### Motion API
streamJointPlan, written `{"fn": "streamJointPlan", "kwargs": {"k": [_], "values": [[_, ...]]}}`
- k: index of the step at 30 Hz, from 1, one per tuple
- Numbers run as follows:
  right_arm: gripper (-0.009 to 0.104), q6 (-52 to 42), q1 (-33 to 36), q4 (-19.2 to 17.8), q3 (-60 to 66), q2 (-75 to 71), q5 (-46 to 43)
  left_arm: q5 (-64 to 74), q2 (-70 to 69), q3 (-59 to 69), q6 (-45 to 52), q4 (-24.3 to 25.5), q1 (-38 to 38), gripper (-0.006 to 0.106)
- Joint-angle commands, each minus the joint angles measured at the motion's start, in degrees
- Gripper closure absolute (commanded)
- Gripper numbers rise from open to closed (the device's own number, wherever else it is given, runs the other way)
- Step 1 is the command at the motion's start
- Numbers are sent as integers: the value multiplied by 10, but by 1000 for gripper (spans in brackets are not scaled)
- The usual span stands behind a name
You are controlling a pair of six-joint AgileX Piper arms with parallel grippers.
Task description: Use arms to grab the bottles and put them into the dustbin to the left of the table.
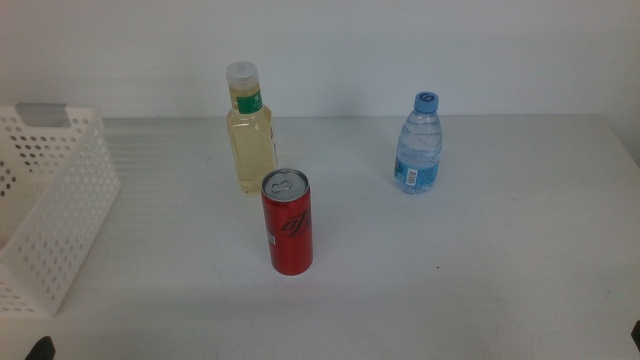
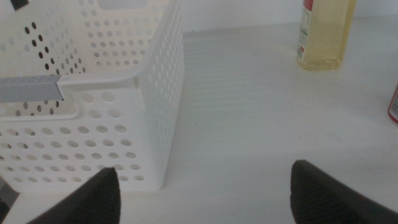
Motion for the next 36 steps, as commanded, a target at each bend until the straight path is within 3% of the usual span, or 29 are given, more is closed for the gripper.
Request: {"fn": "streamJointPlan", "kwargs": {"k": [1,7,18,24,36], "values": [[14,-5,-3,-2,-13,-15,-45,-51,-8,2,-4,-11,-2,10],[14,-5,-3,-2,-13,-15,-45,-164,72,2,-4,-39,-30,10],[14,-5,-3,-2,-13,-15,-45,-411,319,2,-4,-25,-207,10],[14,-5,-3,-2,-13,-15,-45,-540,468,2,-4,-24,-265,10],[14,-5,-3,-2,-13,-15,-45,-818,700,3,-33,12,-277,10]]}}
